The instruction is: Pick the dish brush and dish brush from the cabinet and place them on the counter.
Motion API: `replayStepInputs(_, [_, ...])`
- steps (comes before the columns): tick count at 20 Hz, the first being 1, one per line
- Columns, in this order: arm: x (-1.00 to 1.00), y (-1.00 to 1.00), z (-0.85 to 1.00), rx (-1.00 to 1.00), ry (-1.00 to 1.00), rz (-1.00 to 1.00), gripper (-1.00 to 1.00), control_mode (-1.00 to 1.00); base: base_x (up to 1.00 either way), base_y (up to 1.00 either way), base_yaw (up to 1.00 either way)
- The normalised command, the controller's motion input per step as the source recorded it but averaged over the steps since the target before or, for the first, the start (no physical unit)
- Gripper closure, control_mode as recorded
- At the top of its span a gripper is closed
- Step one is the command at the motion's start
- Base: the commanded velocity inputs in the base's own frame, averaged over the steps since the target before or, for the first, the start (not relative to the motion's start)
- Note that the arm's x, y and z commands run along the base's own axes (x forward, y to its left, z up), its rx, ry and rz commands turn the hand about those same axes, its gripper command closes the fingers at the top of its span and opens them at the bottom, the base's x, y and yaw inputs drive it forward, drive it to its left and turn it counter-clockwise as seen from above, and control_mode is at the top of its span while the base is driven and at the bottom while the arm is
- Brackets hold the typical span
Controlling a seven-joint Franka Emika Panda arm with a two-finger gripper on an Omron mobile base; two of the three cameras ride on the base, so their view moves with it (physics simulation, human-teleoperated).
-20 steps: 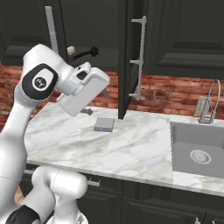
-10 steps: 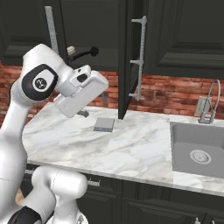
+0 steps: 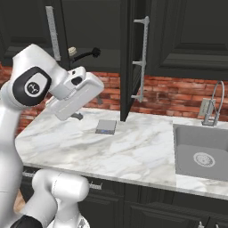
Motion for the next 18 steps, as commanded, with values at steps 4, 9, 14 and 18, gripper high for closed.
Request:
replayStepInputs(4, [-0.06,0.15,0.12,0.10,-0.08,0.00,-1.00,-1.00,0.00,0.00,0.00])
replayStepInputs(9, [-0.04,0.18,0.04,0.12,-0.08,-0.02,-1.00,-1.00,0.00,0.00,0.00])
replayStepInputs(14, [0.00,0.12,0.00,0.13,-0.10,-0.05,-1.00,-1.00,0.00,0.00,0.00])
replayStepInputs(18, [0.03,0.14,0.00,0.10,-0.10,-0.06,-1.00,-1.00,0.00,0.00,0.00])
